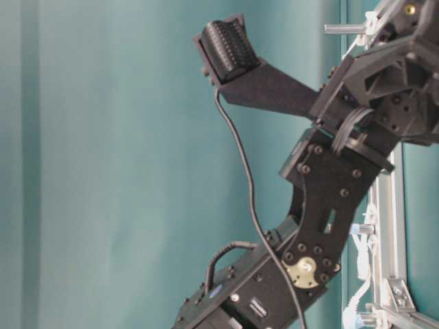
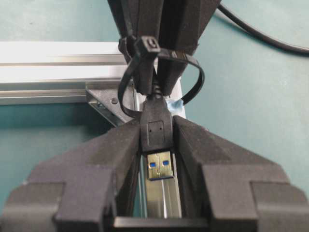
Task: Insert the wire through the string loop located on the right side.
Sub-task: 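Move the left gripper to the loop and grasp the protruding plug, then pull the plug leftward through the loop with the left gripper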
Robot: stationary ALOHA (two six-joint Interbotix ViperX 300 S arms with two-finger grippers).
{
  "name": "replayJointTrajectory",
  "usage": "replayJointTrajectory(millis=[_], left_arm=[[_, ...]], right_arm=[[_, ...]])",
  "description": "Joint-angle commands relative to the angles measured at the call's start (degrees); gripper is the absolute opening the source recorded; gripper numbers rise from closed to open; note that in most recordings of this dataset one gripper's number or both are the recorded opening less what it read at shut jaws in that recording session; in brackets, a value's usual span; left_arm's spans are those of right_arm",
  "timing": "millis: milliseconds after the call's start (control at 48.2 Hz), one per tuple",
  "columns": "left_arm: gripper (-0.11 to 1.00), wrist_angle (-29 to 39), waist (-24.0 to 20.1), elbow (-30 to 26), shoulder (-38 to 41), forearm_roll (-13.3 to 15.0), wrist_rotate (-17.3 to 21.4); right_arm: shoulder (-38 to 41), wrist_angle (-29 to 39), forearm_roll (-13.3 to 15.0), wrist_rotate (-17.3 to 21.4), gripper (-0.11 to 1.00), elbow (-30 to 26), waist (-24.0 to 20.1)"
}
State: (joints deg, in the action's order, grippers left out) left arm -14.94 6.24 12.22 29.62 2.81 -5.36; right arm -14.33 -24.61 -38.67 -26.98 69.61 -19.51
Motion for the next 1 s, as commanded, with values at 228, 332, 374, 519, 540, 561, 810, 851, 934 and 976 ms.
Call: replayJointTrajectory(millis=[228,332,374,519,540,561,810,851,934,976], left_arm=[[0.21,1.14,1.32,-0.18,-3.25,-0.26,0.44],[0.21,1.41,1.41,0.0,-3.52,-0.26,0.44],[0.21,1.49,1.49,0.09,-3.6,-0.26,0.44],[0.21,1.85,1.58,0.35,-3.87,-0.26,0.44],[0.21,1.76,1.58,0.44,-3.87,-0.26,0.44],[0.21,1.76,1.58,0.35,-3.87,-0.26,0.44],[0.21,1.85,1.76,0.35,-3.87,-0.26,0.44],[0.21,1.76,1.67,0.35,-3.87,-0.26,0.44],[0.21,1.85,1.67,0.44,-3.96,-0.26,0.44],[0.21,2.02,1.76,0.53,-4.22,-0.26,0.53]], right_arm=[[-0.53,1.23,-1.32,0.26,0.81,0.0,0.18],[-0.7,1.58,-1.32,0.26,0.94,0.09,0.09],[-0.79,1.58,-1.32,0.26,0.93,0.09,0.09],[-1.23,1.67,-1.32,0.26,0.93,0.09,0.09],[-1.23,1.67,-1.32,0.26,0.93,0.09,0.09],[-1.23,1.67,-1.32,0.26,0.93,0.09,0.09],[-1.32,1.58,-1.32,0.26,0.93,0.09,0.09],[-1.32,1.67,-1.32,0.26,0.93,0.09,0.09],[-1.32,1.67,-1.32,0.26,0.93,0.09,0.09],[-1.32,1.67,-1.32,0.26,0.93,0.09,0.09]])
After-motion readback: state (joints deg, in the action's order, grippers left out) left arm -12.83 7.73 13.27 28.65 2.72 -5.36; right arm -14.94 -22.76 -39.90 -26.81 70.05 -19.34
